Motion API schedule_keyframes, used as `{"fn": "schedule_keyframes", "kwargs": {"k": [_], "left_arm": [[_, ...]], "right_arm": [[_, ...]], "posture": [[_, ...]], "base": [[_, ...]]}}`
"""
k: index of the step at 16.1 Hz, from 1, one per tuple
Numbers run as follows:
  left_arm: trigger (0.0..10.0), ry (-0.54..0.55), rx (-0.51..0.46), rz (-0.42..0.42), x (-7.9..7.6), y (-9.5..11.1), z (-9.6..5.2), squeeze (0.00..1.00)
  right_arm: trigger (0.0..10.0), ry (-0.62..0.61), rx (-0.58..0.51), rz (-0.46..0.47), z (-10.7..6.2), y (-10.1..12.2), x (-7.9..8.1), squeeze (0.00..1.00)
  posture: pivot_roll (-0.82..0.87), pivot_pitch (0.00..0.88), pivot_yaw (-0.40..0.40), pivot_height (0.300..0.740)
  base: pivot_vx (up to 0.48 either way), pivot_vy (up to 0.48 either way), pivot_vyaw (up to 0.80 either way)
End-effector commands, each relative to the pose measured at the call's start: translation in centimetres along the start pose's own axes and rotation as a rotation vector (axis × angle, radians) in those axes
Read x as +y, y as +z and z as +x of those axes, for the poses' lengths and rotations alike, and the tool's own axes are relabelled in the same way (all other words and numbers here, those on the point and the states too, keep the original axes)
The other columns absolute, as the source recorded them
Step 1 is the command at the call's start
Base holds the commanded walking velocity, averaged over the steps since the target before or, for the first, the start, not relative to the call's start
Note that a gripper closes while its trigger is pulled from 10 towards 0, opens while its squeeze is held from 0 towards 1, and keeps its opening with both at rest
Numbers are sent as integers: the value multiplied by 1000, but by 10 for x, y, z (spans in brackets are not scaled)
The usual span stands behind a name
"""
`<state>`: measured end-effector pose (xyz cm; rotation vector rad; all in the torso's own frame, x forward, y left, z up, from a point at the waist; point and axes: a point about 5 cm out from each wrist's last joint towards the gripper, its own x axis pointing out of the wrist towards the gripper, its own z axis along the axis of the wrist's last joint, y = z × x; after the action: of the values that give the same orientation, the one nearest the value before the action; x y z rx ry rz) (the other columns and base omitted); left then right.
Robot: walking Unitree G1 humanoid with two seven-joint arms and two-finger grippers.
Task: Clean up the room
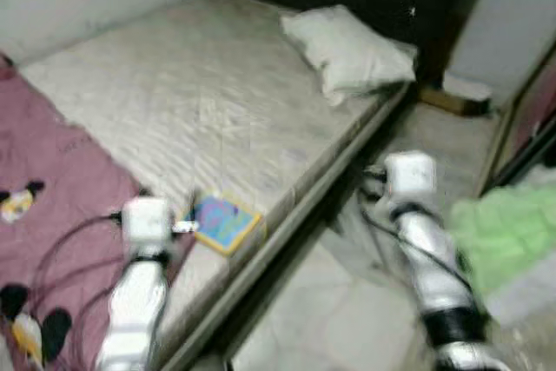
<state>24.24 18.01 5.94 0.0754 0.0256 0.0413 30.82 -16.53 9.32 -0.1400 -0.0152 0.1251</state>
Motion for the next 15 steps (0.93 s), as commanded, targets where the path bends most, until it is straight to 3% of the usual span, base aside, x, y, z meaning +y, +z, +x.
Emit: {"fn": "schedule_keyframes", "kwargs": {"k": [1,15], "left_arm": [[10000,-4,-16,-8,-5,3,2,0],[10000,-27,-23,5,-9,4,5,0]], "right_arm": [[10000,-26,17,-13,-2,-4,-10,0],[10000,-16,-6,-32,-1,-2,-11,0]], "posture": [[-113,0,-5,740],[-125,0,-3,740]], "base": [[0,0,800],[0,0,800]]}}
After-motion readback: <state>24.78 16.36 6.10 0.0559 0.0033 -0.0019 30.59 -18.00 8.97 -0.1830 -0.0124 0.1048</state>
